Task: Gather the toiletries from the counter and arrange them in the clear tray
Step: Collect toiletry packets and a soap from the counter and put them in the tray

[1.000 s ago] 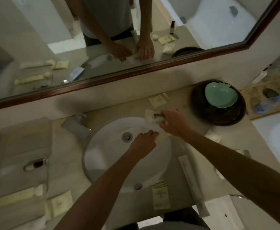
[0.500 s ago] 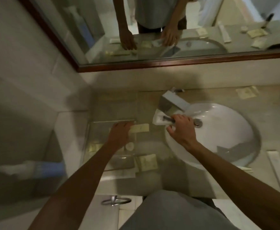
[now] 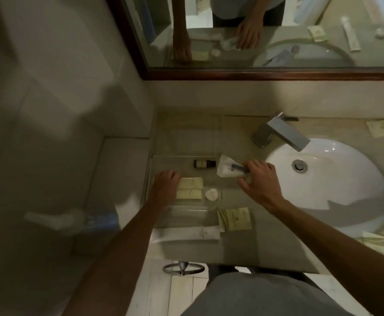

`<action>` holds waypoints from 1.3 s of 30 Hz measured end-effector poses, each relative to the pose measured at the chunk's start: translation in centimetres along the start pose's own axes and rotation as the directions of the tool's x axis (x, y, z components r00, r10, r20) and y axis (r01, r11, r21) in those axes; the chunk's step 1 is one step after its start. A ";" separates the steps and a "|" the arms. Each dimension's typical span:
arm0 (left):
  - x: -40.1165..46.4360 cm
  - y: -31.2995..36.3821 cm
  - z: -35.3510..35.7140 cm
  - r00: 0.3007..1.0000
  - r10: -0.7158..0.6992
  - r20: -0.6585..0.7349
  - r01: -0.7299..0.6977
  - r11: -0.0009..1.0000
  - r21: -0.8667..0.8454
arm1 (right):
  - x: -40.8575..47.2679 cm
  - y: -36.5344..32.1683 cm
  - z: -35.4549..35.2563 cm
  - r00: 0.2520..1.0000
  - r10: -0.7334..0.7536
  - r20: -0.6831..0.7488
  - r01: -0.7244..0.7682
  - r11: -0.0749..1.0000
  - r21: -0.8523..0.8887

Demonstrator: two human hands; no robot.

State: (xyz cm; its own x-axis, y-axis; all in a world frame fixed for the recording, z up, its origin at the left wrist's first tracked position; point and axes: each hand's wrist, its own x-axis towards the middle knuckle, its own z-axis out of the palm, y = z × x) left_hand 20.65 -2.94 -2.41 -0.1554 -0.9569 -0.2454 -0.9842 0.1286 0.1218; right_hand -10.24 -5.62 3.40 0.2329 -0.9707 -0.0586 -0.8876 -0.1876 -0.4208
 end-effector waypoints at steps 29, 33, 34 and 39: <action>-0.2 -2.5 1.9 0.980 -0.108 -0.169 0.111 0.994 0.010 | 5.6 -10.4 9.9 0.846 -0.439 0.303 0.513 0.826 -0.233; 0.0 -2.2 2.0 0.984 -0.125 -0.128 0.125 0.992 -0.004 | 4.7 -10.0 9.3 0.844 -0.440 0.307 0.515 0.826 -0.231; 0.1 -2.0 1.8 0.983 -0.141 -0.118 0.137 0.990 -0.040 | 4.4 -9.7 9.1 0.852 -0.426 0.304 0.497 0.840 -0.217; 0.5 -0.2 1.0 0.971 -0.190 -0.148 0.180 0.980 -0.079 | 1.7 -6.0 6.7 0.899 -0.368 0.237 0.407 0.902 -0.144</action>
State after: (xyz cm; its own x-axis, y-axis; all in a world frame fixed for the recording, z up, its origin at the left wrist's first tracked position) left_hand 20.67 -3.20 -3.54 0.0492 -0.9916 -0.1194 -0.9862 -0.0672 0.1514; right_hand -1.86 -5.12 -0.25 0.6303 -0.7682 -0.1122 -0.7628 -0.5860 -0.2733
